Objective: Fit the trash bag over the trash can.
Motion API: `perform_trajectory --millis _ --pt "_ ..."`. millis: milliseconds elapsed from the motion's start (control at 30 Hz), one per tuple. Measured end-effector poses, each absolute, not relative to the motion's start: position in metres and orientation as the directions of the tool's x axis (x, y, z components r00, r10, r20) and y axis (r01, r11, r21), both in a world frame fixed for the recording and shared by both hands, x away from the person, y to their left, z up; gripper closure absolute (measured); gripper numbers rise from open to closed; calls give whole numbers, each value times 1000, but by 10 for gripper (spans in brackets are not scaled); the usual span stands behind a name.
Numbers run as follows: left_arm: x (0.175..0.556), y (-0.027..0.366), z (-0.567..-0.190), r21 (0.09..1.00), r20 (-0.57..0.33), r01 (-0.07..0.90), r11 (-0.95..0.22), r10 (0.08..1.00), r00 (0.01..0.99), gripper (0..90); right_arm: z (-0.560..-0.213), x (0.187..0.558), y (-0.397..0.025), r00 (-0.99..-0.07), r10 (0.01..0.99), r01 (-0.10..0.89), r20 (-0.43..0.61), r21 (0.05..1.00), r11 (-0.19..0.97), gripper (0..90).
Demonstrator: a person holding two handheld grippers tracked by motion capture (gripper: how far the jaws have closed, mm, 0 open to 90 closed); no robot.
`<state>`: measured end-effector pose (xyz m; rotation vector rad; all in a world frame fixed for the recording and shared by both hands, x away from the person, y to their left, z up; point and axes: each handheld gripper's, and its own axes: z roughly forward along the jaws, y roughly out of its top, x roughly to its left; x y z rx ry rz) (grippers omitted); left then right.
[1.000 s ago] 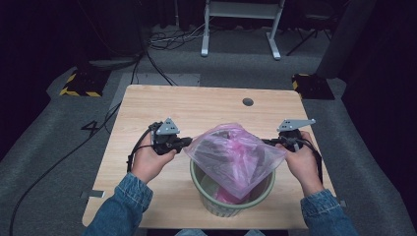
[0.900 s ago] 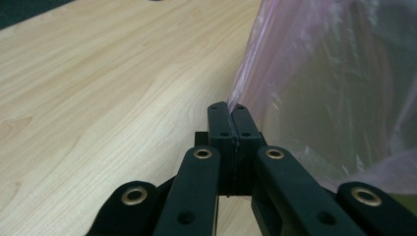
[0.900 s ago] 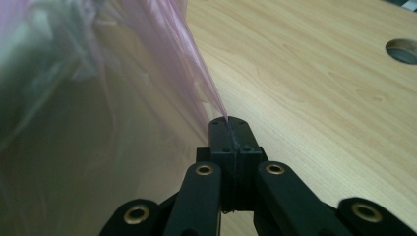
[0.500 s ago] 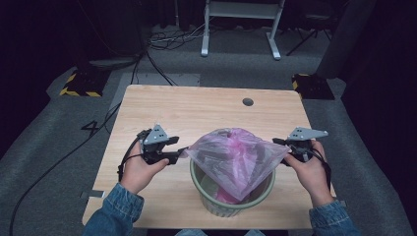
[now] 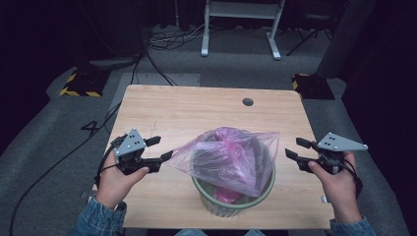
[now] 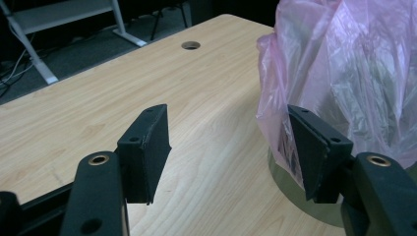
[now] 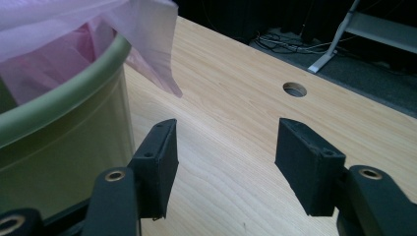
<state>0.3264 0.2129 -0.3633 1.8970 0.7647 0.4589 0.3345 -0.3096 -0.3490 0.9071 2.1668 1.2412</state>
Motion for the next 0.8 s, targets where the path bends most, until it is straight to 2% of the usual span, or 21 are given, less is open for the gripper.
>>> perform_trajectory --millis 200,267,433,467,633,800 --pt "333 211 -363 909 -60 319 -268 674 736 367 -338 328 -305 -680 725 269 -106 884 382 406" --pt "337 208 -364 904 -62 323 -278 664 745 418 -337 329 -302 -688 717 260 -111 885 387 404" --pt "352 202 -369 889 -59 348 -296 681 730 423 -339 337 -292 -703 701 251 -122 880 404 400" --pt "353 201 -370 887 -71 355 -294 675 735 452 -340 338 -291 -705 699 254 -117 879 403 398" --pt "354 191 -371 883 -86 362 -298 655 750 475 -342 345 -283 -731 672 225 -121 886 405 384" --pt "352 183 -370 883 -98 360 -301 633 768 520 -337 349 -273 -756 640 180 -137 897 405 411"
